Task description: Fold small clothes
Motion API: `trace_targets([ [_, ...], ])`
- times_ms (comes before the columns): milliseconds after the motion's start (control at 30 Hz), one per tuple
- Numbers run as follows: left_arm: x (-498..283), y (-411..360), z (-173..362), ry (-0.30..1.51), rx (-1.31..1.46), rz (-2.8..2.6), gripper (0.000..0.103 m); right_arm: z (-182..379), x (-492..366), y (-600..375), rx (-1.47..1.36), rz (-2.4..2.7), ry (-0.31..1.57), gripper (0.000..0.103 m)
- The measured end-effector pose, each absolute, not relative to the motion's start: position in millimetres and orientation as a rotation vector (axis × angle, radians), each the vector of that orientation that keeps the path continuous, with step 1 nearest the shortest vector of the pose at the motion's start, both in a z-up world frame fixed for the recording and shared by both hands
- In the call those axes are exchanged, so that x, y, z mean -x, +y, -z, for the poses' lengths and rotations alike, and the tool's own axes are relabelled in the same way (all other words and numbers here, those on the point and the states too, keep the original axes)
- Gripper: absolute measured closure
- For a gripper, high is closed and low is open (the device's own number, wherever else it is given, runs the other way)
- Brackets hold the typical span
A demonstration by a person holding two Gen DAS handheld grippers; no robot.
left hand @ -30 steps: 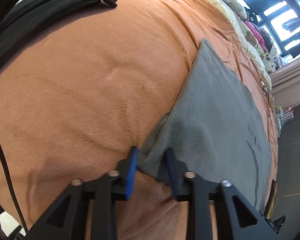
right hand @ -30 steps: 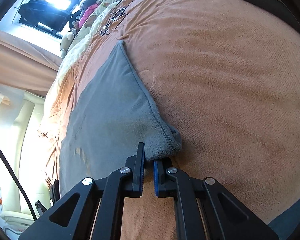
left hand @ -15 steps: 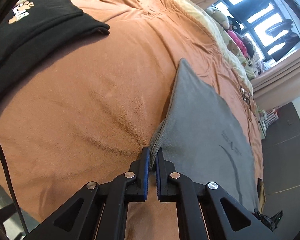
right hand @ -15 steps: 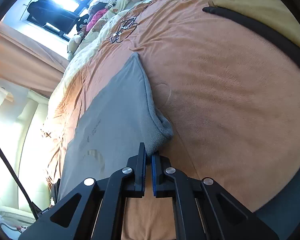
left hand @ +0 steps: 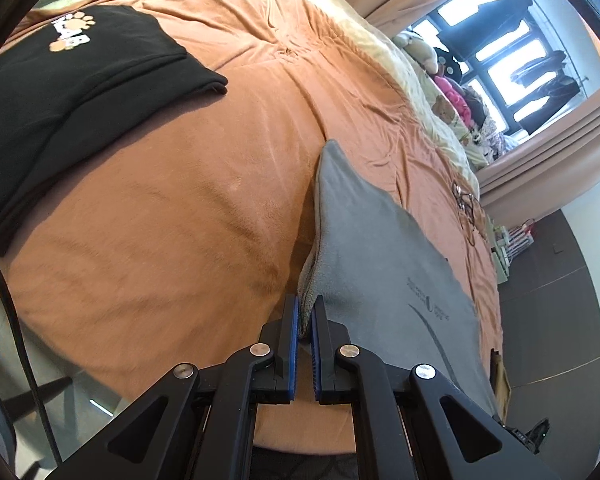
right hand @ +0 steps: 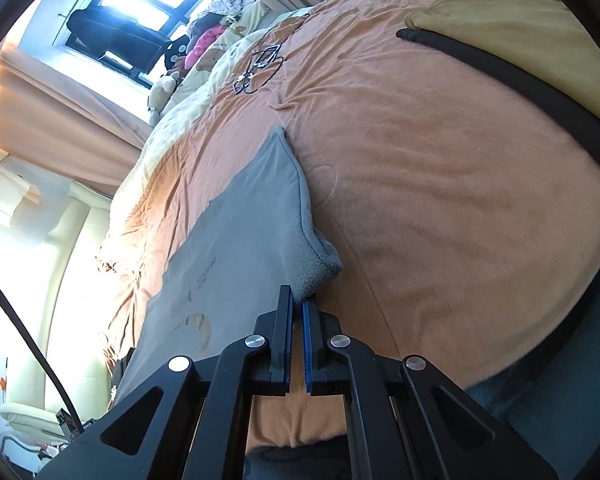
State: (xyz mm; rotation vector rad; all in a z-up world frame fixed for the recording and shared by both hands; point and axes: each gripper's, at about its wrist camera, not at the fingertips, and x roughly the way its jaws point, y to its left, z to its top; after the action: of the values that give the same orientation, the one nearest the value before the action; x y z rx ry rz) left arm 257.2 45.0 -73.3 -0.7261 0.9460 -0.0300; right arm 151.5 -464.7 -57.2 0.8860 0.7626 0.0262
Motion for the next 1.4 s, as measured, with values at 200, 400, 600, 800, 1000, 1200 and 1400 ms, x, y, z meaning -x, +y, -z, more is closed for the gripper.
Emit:
trace_targets([
  [200,-250.6,48.6,91.6,0.965,0.74,0.028,0.098,75.0,-154.8,-468.5,-0.874,-0.017,0.822,0.101],
  [400,-256.7,48.7,118.7,0.988,0.772,0.035,0.098,59.4,-164.1,-457.9,-0.718,0.082,0.872,0.1],
  [600,-252.6,56.0,129.9,0.968,0.854,0.077,0.097,16.5,-175.6,-410.2,-0.57,0.014,0.84,0.042],
  [800,-248.6,52.0,143.1,0.959,0.884,0.121,0.084,2.5,-207.6,-344.8,-0.476,-0.116,0.882,0.042],
  [1000,-244.8,55.8,160.2,0.944,0.965,0.148,0.065,10.6,-239.0,-294.7,-0.404,-0.175,0.939,0.044],
  [1200,-244.1,51.6,169.0,0.922,0.999,0.155,0.065,33.0,-273.0,-252.7,-0.353,-0.226,1.02,0.059],
  [1400,-241.7,47.6,172.4,0.906,0.985,0.11,0.083,61.7,-303.2,-217.0,-0.287,-0.249,1.095,0.068],
])
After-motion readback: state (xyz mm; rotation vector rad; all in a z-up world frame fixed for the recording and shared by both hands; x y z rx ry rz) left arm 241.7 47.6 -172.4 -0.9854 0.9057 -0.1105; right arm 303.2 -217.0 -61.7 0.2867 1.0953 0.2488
